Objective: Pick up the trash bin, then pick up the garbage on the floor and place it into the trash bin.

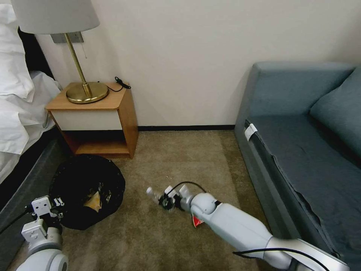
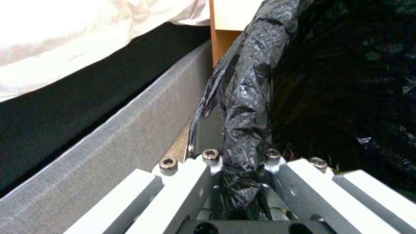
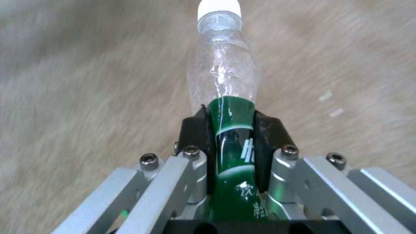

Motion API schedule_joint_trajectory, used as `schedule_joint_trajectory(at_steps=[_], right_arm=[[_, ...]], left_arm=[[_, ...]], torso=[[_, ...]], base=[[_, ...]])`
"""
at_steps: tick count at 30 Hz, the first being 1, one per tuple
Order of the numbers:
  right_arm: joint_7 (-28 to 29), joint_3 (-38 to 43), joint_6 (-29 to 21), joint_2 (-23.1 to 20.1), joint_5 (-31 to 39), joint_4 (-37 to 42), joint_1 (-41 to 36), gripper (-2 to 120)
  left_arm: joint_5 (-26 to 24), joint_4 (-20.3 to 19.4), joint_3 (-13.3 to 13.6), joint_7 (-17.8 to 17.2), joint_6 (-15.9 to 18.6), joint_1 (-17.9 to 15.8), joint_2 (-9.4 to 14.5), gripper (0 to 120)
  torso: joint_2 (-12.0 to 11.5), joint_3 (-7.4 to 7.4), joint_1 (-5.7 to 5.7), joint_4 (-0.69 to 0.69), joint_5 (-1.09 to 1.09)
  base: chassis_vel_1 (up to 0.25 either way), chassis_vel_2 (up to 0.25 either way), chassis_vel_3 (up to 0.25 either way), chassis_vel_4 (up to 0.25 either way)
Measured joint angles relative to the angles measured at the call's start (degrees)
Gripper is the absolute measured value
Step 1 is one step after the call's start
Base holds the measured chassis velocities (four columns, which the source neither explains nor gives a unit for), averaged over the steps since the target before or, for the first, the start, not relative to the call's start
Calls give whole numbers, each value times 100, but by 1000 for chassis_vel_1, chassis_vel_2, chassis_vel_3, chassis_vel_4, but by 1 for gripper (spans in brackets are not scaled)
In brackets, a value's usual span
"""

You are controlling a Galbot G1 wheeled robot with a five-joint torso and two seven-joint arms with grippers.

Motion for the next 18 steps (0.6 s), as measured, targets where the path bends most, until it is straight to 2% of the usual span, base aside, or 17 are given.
schedule_joint_trajectory(at_steps=[1,4,5,6,8,11,15,18], right_arm=[[-3,191,29,-253,77,266,16,16],[-3,269,34,-425,145,413,54,16],[-2,343,39,-717,273,622,151,16],[-2,343,39,-717,273,622,151,16],[2,349,61,-1114,465,880,437,16],[5,358,62,-1192,568,958,533,16],[93,438,-77,-1289,1416,1395,1026,16],[118,428,-176,-1239,1721,1576,1233,16]], left_arm=[[-7,12,14,-9,-3,-26,11,2],[-10,18,35,-10,-3,-39,14,2],[-12,32,74,-14,-2,-61,15,2],[-12,32,74,-14,-2,-61,15,2],[-33,53,183,-52,11,-139,-6,2],[-44,54,222,-65,25,-170,-15,2],[-49,103,381,-96,91,-286,-20,2],[-49,129,420,-102,105,-328,-8,2]], torso=[[0,0,0,-1,0],[0,0,0,-1,1],[0,0,0,-2,0],[0,0,0,-2,0],[0,0,0,-3,-1],[0,0,0,-2,0],[0,0,0,-1,-1],[0,0,0,-1,-2]], base=[[0,0,0,0],[0,0,0,0],[0,0,0,0],[0,0,0,0],[0,0,0,0],[0,0,0,0],[0,0,0,0],[0,0,0,0]])
